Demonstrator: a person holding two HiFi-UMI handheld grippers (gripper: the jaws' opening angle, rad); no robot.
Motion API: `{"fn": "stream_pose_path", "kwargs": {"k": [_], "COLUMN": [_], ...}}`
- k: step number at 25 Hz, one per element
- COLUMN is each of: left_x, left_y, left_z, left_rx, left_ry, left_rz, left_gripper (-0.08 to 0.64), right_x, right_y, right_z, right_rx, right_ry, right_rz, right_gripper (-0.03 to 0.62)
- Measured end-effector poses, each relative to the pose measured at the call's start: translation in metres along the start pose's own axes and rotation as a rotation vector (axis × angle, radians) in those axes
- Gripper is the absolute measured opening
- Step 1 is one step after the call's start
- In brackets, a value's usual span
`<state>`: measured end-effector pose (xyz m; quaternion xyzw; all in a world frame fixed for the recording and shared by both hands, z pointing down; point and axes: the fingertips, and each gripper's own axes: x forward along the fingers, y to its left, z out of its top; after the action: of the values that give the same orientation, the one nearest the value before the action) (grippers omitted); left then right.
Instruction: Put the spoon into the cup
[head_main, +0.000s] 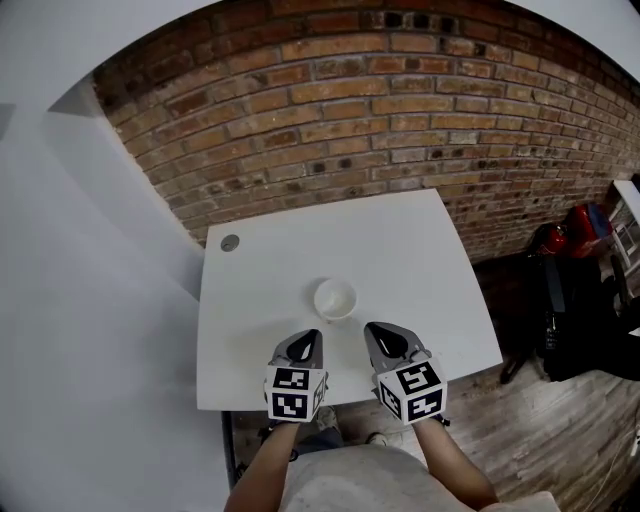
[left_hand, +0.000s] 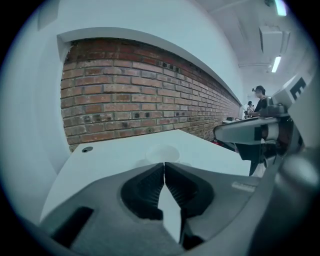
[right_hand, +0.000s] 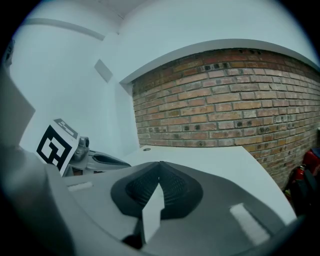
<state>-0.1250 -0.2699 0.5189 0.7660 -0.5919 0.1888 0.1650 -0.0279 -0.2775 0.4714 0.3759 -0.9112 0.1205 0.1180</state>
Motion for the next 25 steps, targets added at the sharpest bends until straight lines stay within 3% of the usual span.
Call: {"fn": "stream_pose_path", "kwargs": {"k": [13,25], "left_x": [0.041,0.056], "left_y": [0.016,0.024], "left_z": [0.001,0.002], "left_rx": [0.031,0.077], "left_ry": [0.099,0.119], "left_rz": [-0.097,-0.125], "left_gripper": [0.003,0.004], "right_x": [0.03,0.046], "right_y": [-0.019,-0.024], "right_z": [0.004,0.006], "right_rx": [0.035,0.051], "right_ry": [0.014,0.02], "right_rz": [-0.088,-0.117], "right_gripper": [0.006,0.008]}}
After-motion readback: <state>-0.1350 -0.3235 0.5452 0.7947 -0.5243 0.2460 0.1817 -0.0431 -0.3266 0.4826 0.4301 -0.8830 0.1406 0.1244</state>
